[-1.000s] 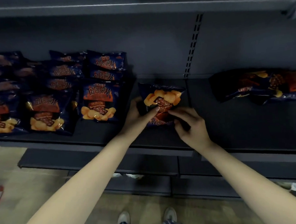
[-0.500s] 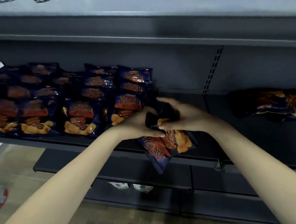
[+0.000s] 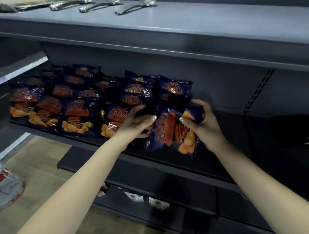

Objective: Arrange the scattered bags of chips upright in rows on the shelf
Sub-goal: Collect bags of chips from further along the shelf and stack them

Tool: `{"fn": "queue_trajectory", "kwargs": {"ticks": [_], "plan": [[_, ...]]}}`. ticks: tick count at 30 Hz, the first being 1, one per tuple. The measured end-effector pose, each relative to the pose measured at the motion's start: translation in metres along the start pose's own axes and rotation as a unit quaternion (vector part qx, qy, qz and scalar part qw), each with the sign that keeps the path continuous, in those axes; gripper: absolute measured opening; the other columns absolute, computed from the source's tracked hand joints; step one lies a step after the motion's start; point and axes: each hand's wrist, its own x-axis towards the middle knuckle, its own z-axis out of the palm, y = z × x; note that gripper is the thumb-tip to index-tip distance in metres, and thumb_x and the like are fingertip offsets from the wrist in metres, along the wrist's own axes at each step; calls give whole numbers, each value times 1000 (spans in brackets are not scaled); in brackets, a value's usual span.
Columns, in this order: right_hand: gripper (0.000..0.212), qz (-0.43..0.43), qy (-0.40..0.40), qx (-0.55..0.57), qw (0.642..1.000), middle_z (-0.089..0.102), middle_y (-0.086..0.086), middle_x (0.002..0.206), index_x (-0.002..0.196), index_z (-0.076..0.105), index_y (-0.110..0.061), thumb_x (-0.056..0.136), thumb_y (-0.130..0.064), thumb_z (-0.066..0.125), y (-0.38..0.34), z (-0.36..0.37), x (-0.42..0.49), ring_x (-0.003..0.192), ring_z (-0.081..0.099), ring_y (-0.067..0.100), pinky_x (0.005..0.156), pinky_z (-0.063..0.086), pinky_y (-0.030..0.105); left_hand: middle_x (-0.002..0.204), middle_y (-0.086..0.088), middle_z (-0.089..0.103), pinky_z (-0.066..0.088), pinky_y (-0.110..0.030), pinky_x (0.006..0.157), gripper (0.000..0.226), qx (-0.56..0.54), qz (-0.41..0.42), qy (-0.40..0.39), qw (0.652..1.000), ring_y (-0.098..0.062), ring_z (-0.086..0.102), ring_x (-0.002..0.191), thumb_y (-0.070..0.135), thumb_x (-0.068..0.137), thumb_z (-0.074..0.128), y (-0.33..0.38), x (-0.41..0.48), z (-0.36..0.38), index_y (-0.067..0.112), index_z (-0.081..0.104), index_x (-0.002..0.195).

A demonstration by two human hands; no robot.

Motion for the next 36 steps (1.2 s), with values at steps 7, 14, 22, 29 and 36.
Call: {"fn": "queue_trajectory", "kwargs": {"ticks": [7, 14, 22, 29, 36], "plan": [[38, 69, 277, 162, 944, 59, -6, 98, 96, 44, -31, 78, -19, 76, 15, 53, -19, 79, 62, -8, 73, 48, 15, 100, 1, 71, 56, -32, 77, 47, -215, -44, -28, 975, -20, 69, 94, 31, 61, 76, -26, 5, 5, 23, 52, 102], [25, 104, 229, 63, 966, 60, 0, 98, 93, 51, -22, 81, -24, 73, 24, 69, -31, 95, 60, 18, 91, 51, 38, 102, -2, 68, 55, -31, 72, 29, -213, -32, 105, 971, -14, 69, 88, 9, 82, 68, -35, 24, 1, 24, 57, 104], [97, 27, 29, -57, 998, 48, -23, 133, 145, 19, -37, 71, -31, 80, 28, 48, -36, 120, 47, -8, 96, 44, 15, 104, 28, 54, 35, 5, 73, 42, 79, 71, -16, 994, 20, 51, 90, 23, 80, 72, -22, 33, -9, 35, 48, 112], [104, 35, 134, -229, 964, 31, -10, 144, 151, 5, -25, 76, -36, 76, 52, 74, -61, 127, 28, -8, 103, 32, 19, 155, 11, 6, 12, -12, 108, 98, 242, 141, -66, 958, 1, 9, 139, 28, 86, 65, -52, 20, -2, 33, -13, 147], [90, 54, 171, -269, 946, 25, 6, 152, 149, 4, -26, 85, -32, 67, 62, 90, -63, 141, 21, 21, 114, 27, 39, 137, 11, -52, 20, -13, 104, 113, 422, 222, -120, 871, -7, -30, 132, 26, 86, 65, -84, 15, -5, 37, -36, 134]]}}
